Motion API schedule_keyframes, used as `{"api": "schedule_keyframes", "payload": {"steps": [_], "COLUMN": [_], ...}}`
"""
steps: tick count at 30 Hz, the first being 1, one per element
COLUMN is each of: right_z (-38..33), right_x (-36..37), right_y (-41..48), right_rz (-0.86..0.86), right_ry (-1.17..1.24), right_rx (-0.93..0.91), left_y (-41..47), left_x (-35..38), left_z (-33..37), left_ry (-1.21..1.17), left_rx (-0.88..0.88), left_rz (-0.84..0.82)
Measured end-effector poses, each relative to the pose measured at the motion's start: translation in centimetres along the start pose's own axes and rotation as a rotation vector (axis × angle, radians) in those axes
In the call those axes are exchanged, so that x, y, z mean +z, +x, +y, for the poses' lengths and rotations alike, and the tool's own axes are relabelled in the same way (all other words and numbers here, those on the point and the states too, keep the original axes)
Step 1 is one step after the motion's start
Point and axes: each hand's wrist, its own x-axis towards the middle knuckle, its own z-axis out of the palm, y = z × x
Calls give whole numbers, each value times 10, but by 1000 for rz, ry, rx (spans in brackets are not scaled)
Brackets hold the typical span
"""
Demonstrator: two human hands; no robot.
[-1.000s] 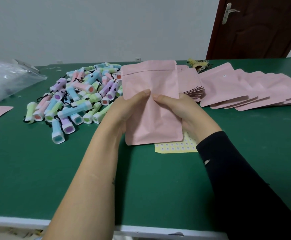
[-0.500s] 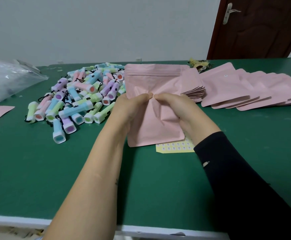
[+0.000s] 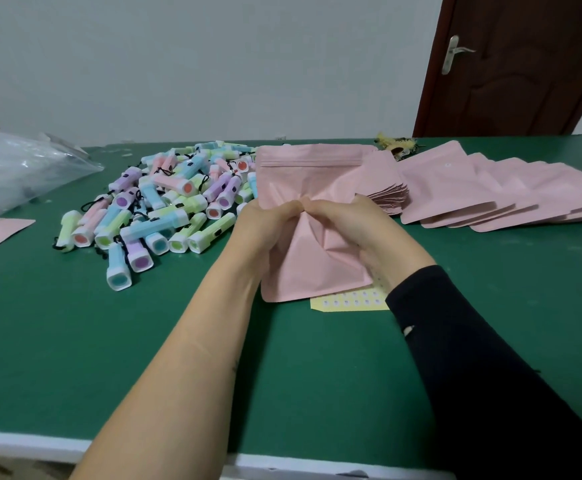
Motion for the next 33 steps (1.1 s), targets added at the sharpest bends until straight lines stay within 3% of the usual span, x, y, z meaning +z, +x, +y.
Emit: {"api": "schedule_keyframes", "payload": {"steps": [9,19,26,33], "right_z": [-7,-8,2,6], "right_x": [-6,-9,-24,-26], "right_y": [-1,-5,-2,2], "right_rz": [-65,-102,-71,-79], "right_ry": [-62,-43,-132,-179], "right_rx": [17,26,31,39], "left_y": [0,-1,0,8], "left_x": [-11,-21,-29,-27], "left_z": [10,14,15,9], "left_ry": [-100,-7,438,574], "left_rx": [-6,188,298,322], "left_rz": [11,108,39,85]}}
